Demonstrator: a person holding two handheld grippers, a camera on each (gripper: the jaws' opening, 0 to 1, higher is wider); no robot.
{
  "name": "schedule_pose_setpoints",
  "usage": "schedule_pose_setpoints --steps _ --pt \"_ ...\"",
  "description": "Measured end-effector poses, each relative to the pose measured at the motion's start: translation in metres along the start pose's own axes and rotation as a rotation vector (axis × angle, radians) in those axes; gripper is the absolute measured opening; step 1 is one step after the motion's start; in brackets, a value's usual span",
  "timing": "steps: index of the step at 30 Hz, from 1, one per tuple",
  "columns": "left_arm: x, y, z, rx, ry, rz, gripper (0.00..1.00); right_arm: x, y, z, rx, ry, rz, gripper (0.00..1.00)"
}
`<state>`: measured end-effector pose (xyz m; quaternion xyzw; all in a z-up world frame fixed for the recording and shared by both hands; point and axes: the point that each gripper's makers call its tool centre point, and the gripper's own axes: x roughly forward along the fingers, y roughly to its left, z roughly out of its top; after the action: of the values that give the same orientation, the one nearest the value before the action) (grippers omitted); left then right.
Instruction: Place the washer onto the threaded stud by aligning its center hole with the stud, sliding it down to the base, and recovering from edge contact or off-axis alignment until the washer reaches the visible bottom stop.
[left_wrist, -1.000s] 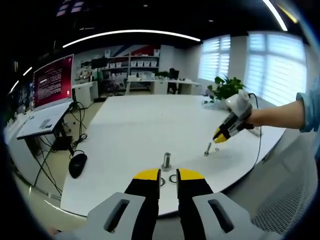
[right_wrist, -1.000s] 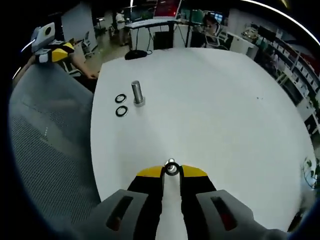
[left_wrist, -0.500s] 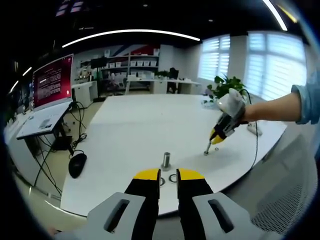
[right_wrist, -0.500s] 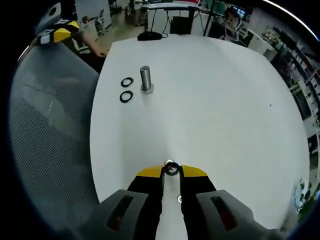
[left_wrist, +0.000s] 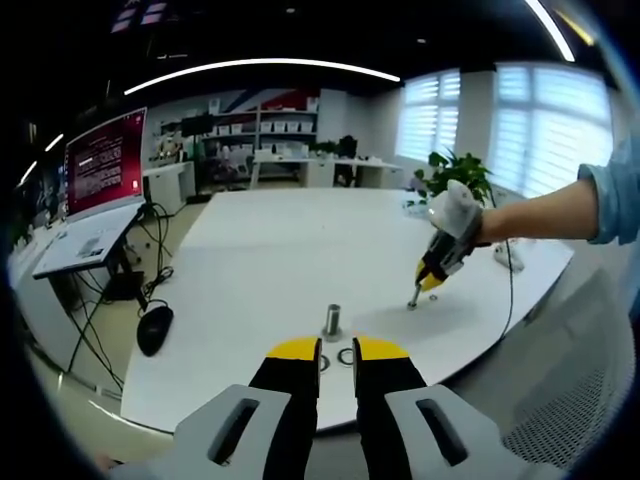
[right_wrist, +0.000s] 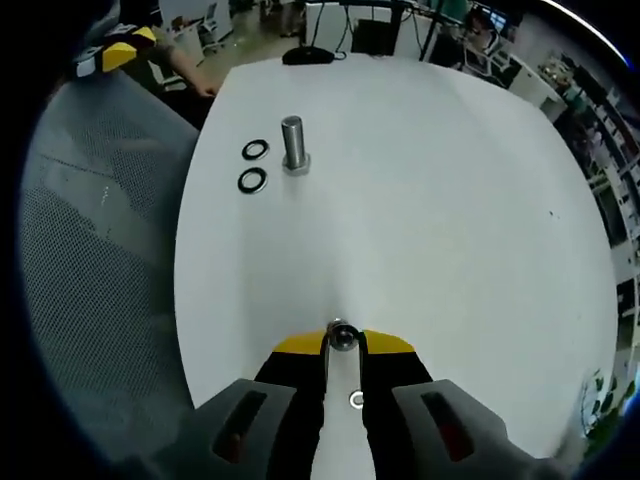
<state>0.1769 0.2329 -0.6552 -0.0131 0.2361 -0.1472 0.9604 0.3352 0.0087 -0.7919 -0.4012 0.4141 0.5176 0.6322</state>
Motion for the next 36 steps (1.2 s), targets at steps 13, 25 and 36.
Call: schedule_pose_setpoints --steps 13,25,36 --pt "0.0 0.0 -0.001 0.001 0.003 0.0 0.1 0.025 0.014 -0.014 0.014 0.049 0.027 0.14" --pt "0.0 0.0 0.0 -0.001 -0.001 0.002 0.1 0.026 0.04 -0.033 -0.055 0.095 0.061 0.14" --pt "0.0 0.0 0.0 0.0 0.0 0.001 0.1 0.018 0.057 -0.047 -0.095 0.088 0.119 0.18"
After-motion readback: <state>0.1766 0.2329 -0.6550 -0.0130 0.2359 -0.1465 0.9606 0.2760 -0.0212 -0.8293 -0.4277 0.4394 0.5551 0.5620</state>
